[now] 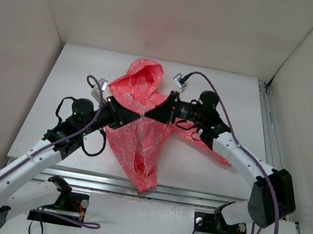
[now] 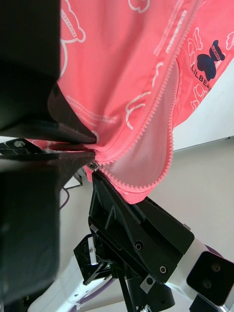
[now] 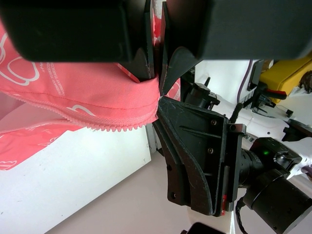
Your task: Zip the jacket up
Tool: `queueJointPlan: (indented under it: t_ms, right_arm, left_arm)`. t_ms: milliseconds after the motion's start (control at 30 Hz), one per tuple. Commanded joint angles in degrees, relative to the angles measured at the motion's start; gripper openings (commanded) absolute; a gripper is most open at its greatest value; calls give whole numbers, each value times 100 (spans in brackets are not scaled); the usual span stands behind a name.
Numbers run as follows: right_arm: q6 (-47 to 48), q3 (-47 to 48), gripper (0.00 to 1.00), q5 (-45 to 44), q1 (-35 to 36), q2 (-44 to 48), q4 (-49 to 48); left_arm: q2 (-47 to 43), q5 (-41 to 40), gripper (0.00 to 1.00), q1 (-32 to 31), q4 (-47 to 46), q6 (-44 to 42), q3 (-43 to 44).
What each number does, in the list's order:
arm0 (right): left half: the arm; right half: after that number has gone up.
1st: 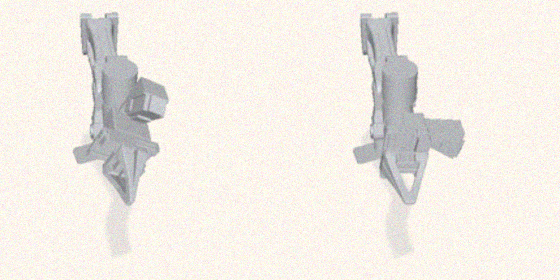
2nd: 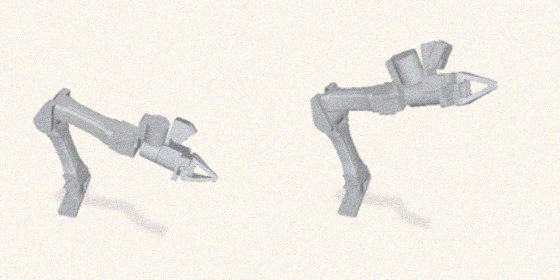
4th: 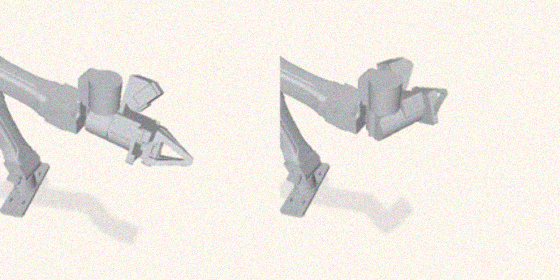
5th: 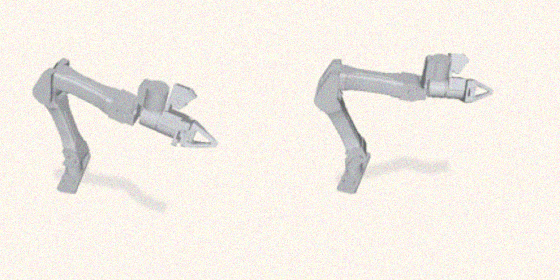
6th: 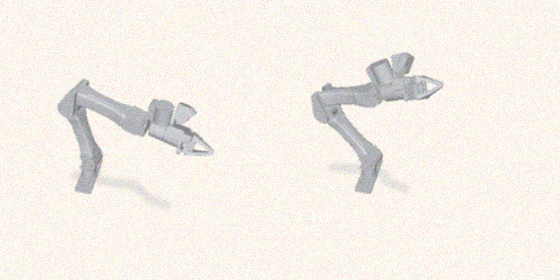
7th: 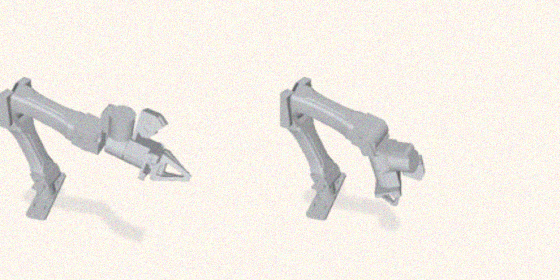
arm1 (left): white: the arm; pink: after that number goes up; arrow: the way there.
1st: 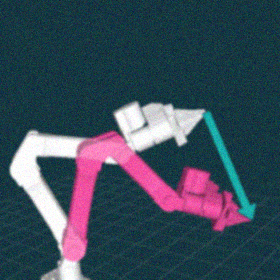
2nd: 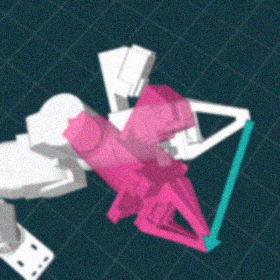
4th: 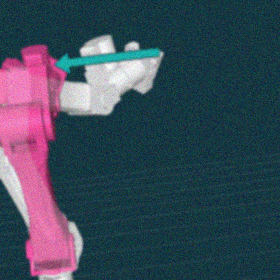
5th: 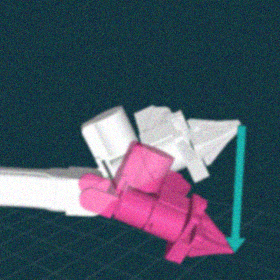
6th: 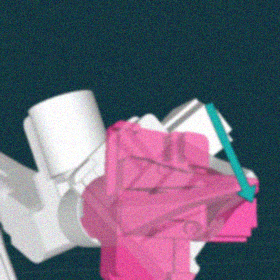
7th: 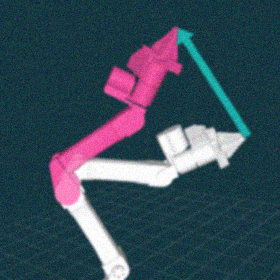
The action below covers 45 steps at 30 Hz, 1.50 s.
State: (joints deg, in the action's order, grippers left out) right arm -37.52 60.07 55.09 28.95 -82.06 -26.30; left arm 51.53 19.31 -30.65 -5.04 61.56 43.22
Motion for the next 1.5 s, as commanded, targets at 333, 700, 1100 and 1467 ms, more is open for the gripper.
queueJointPlan:
  t_ms: [333, 700, 1100, 1467]
  right_arm:
    - [34, 4, 0, 72, 102, 173, -604]
    - [-150, 101, 0, 371, 137, 129, -604]
    - [-98, 233, 0, 573, 146, -38, -516]
    - [-107, 452, 0, 547, 172, -47, -463]
  left_arm:
    - [-187, 283, 0, -20, -393, -969, 247]
    - [-257, 1049, 0, -20, -191, -2499, 441]
    - [-187, 1487, 0, -20, 266, -3334, 740]
    - [-29, 1646, 0, -20, 688, -3625, 881]
